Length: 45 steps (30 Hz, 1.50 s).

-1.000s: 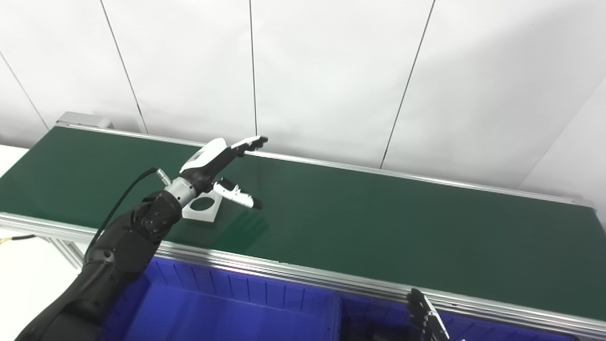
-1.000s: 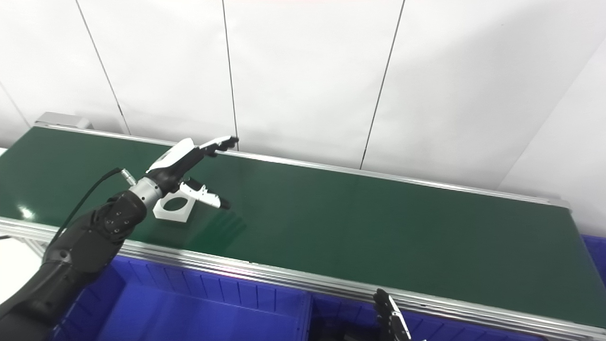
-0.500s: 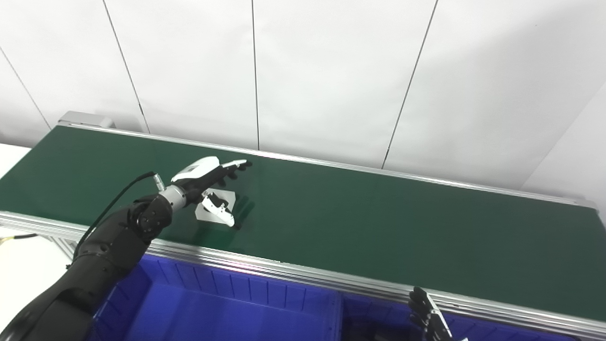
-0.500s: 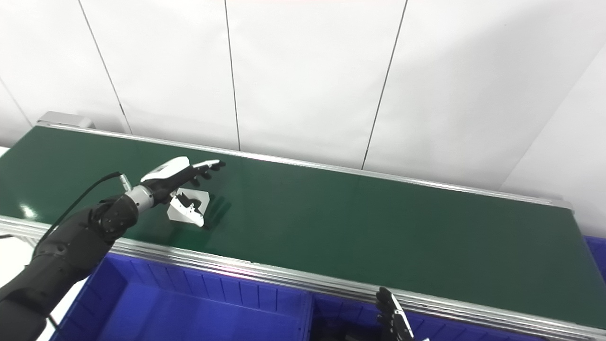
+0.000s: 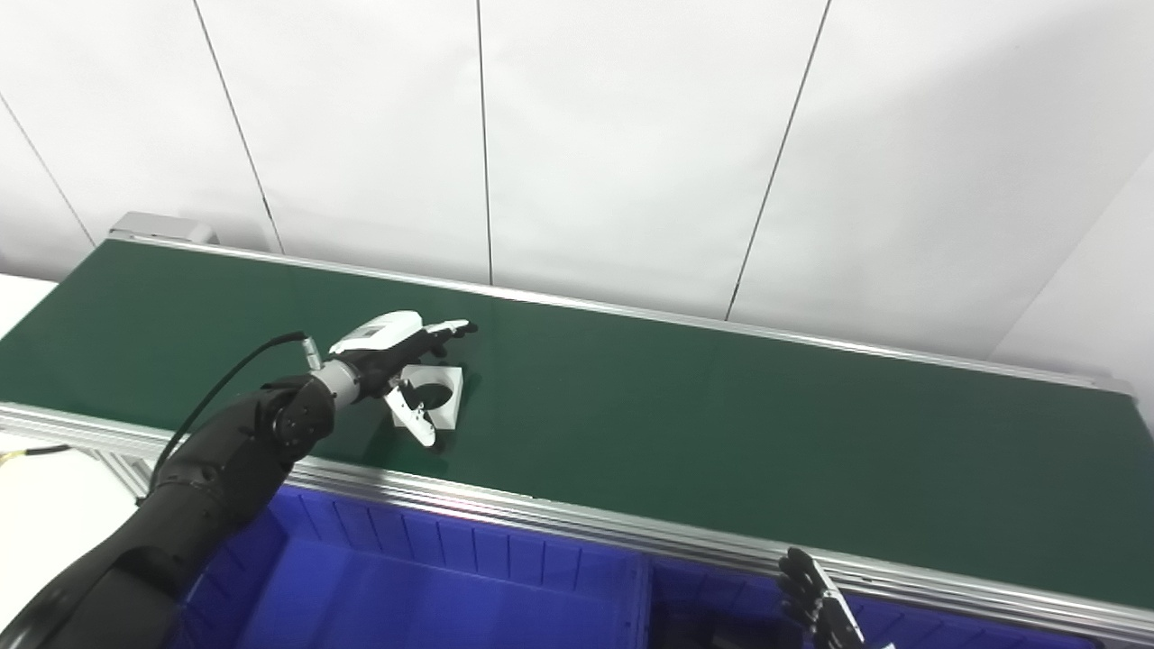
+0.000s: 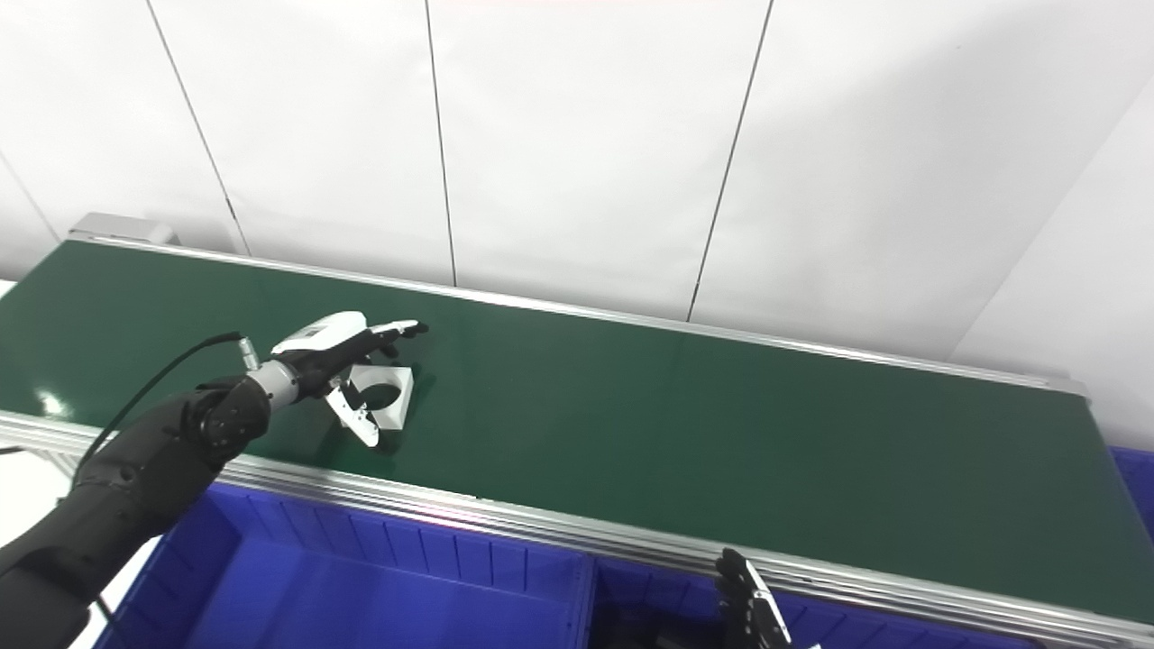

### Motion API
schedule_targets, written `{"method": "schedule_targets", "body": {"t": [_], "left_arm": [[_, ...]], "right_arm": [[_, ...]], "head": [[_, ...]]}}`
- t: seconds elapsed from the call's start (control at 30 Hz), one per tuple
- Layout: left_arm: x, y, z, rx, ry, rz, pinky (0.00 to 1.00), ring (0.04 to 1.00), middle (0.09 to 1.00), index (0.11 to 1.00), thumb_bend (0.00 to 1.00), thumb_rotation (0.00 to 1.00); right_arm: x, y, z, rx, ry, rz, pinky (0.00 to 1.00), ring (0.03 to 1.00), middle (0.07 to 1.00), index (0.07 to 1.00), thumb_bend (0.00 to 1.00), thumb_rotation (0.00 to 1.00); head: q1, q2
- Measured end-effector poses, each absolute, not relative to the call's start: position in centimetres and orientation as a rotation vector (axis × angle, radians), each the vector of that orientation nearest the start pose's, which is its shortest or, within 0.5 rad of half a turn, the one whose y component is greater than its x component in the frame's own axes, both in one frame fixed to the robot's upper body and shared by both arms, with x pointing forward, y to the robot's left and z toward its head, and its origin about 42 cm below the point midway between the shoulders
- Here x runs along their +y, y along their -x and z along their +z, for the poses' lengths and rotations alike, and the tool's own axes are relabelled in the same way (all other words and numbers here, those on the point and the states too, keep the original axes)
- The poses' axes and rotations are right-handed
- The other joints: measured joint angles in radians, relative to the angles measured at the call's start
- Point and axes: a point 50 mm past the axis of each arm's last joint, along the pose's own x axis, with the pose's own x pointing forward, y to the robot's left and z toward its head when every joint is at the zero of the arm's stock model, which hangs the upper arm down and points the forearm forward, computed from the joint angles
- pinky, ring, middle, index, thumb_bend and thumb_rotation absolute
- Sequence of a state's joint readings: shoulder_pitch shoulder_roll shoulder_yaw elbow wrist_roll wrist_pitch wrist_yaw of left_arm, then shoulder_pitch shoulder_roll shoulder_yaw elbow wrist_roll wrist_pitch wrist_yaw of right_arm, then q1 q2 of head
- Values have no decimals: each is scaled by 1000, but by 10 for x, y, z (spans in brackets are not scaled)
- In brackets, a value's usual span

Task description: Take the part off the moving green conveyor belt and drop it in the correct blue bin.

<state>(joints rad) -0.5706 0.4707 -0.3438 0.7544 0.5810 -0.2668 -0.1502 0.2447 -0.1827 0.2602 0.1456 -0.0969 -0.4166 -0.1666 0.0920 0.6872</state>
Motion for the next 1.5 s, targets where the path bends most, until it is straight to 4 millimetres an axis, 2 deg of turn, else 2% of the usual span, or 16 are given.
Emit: {"method": "schedule_targets", "body": {"t": [0.1,0.13,0.2,0.23,0.27,0.37,0.67,0.73,0.77,0.87,0.97,1.07,1.13,1.3,1.33,1.5], "left_arm": [[313,-443,110,29,-1214,-460,544,642,736,806,615,0],[311,-443,109,15,-1233,-455,461,546,603,734,566,0],[308,-443,106,-15,-1268,-432,417,497,537,698,545,0],[307,-442,105,-20,-1274,-430,410,486,487,601,524,0],[306,-442,105,-26,-1281,-428,408,483,470,568,517,0],[300,-443,104,-40,-1286,-422,418,481,458,528,512,0],[293,-446,111,-54,-1319,-409,382,452,452,523,514,0],[291,-442,118,-75,-1306,-390,376,449,447,525,514,0],[288,-438,122,-91,-1296,-383,382,407,475,535,502,0],[279,-429,133,-163,-1242,-359,404,399,498,531,498,0],[271,-422,153,-258,-1166,-312,416,399,493,543,495,0],[256,-410,182,-387,-1052,-262,406,395,487,547,495,0],[243,-401,193,-460,-992,-258,386,387,486,550,494,0],[222,-369,193,-539,-818,-252,389,395,500,544,494,0],[221,-360,192,-543,-778,-243,394,402,503,535,495,0],[222,-325,198,-596,-662,-233,382,414,506,522,496,0]], "right_arm": [[-223,-176,25,-31,208,108,816,871,891,903,924,632],[-223,-176,25,-31,208,108,808,863,886,902,918,631],[-223,-176,25,-32,208,104,804,859,884,901,915,631],[-223,-176,25,-32,209,102,804,858,880,899,916,632],[-223,-176,25,-32,210,101,805,858,879,899,916,633],[-223,-176,25,-33,212,104,804,859,877,895,914,632],[-223,-176,25,-31,206,101,809,856,875,892,911,646],[-223,-176,25,-31,205,101,814,862,878,891,914,645],[-223,-176,25,-31,204,100,812,858,872,888,912,643],[-223,-176,25,-32,203,100,808,855,864,883,907,636],[-222,-176,26,-36,201,99,813,846,859,877,899,619],[-223,-173,26,-33,202,99,826,856,865,882,914,636],[-223,-171,26,-29,203,99,830,859,872,884,915,633],[-222,-167,29,-37,204,98,824,853,869,881,912,630],[-221,-166,29,-38,207,100,819,858,873,881,911,635],[-215,-166,32,-51,214,103,830,865,882,889,909,636]], "head": [[5,0],[5,0],[6,-2],[6,-2],[6,-2],[11,-2],[21,-2],[23,-2],[23,-6],[23,-6],[12,-9],[-9,5],[-9,5],[-57,25],[-61,26],[-179,72]]}}
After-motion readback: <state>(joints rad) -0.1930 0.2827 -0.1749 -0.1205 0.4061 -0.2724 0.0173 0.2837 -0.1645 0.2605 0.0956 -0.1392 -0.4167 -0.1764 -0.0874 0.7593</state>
